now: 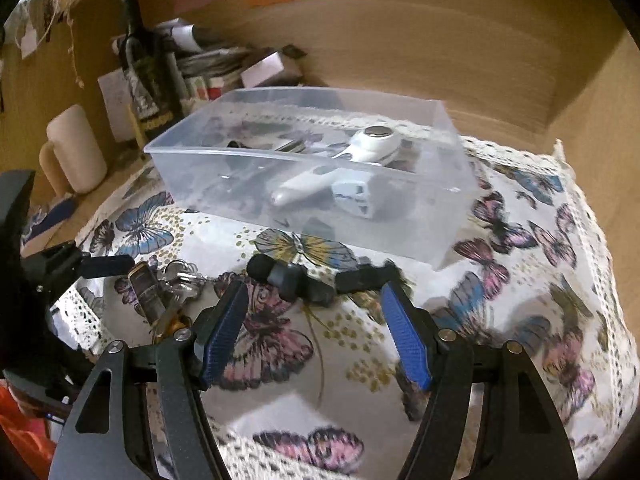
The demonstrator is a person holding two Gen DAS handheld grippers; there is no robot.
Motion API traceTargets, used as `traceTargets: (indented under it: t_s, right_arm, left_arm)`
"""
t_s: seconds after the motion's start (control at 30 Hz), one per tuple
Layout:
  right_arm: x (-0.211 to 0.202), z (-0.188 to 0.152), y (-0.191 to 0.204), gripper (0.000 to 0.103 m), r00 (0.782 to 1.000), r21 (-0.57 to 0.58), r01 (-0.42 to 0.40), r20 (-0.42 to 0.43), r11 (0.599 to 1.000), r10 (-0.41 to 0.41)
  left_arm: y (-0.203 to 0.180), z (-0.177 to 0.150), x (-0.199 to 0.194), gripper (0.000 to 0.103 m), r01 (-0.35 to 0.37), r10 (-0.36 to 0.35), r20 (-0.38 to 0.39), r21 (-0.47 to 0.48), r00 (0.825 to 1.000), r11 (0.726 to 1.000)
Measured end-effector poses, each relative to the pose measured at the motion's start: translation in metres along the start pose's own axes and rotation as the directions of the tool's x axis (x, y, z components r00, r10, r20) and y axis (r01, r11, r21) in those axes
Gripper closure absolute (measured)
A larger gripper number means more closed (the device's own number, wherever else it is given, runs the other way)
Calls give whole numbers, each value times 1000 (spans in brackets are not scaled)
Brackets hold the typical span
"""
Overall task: Organize rigid objects
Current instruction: 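Grasp the black-and-gold cylinder with the left tool while the right tool grasps a black connector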
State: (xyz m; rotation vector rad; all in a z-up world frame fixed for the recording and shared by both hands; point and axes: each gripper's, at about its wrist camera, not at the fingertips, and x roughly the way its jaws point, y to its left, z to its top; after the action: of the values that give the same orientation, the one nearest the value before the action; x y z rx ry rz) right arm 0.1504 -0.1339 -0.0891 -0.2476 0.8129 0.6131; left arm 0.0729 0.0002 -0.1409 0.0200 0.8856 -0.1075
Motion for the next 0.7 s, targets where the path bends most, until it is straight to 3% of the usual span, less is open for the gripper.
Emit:
traceTargets:
  t_s: [0.1, 0.17, 0.27, 0.33, 0.7]
  right_arm:
    - [14, 5, 3, 51, 1000, -21, -6, -29, 1000, 5]
    - [23, 6, 1, 72, 999, -12, -7, -50, 1000, 6]
    - [24, 5, -3, 76, 999, 14, -21, -46, 1000, 21]
    - [20, 4, -3, 93, 999, 18, -21, -37, 1000, 22]
    - [-10, 9, -3, 93, 997, 33, 1, 72, 999, -3]
  left_arm:
    - [1, -3, -3, 23, 6, -6, 12, 15, 1000, 1000]
    - [4, -4, -5, 23, -4, 4, 18, 12, 1000, 1000]
    - [13, -2, -12, 23, -8, 9, 28, -16, 1000, 1000]
    - [19, 1, -21, 23, -23, 25, 55, -36, 998, 999]
    - [39, 34, -61, 23, -61, 78, 199, -91, 977, 994]
